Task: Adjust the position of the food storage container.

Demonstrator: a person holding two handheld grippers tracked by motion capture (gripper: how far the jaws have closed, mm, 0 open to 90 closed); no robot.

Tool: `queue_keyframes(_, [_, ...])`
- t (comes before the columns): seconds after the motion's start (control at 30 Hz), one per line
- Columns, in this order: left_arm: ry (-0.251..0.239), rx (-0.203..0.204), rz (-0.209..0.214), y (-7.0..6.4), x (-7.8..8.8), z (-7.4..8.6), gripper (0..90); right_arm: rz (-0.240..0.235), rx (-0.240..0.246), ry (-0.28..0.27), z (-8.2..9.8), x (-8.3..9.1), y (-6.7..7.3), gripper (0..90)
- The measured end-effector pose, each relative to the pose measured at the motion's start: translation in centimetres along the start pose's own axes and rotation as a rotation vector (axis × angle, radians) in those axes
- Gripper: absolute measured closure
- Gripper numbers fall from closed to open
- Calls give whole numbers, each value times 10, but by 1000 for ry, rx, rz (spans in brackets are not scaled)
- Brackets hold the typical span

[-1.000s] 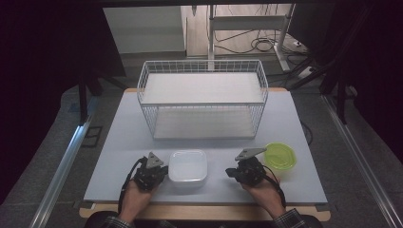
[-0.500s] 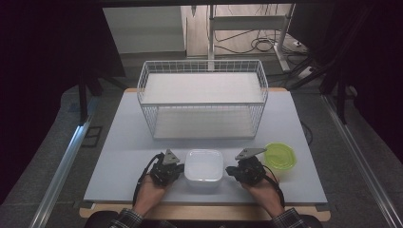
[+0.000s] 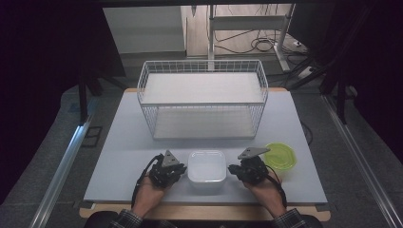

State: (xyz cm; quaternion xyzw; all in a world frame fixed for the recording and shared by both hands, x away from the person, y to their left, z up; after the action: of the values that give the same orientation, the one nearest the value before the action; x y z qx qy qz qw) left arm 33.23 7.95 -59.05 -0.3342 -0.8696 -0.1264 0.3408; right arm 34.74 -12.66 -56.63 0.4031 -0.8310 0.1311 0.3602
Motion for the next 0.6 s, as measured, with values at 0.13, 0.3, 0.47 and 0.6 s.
queue_keyframes(0.13, [-26,-28,-10,5,10,4,622,28,-20,-24,1,11,-13,772])
queue_keyframes(0.3, [-47,-69,-18,6,22,10,441,41,-30,-61,-3,20,-17,607])
queue_keyframes(0.47, [-55,-51,25,3,27,16,284,53,19,-54,0,17,-10,431])
queue_keyframes(0.6, [-86,-20,57,2,35,16,193,40,30,-71,1,20,-7,333])
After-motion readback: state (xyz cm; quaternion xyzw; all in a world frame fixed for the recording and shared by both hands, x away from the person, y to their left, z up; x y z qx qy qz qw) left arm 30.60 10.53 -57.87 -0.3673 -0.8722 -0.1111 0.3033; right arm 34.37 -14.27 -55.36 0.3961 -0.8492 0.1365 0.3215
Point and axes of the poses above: each handheld gripper's, and its own axes: x roughly backward along the jaws, z roughly out of its underside, y roughly to its left, the point moved 10 cm from there along -x, roughly forward along the jaws, and after that the axes turned 1 degree about -y, right-handed, at the moved point
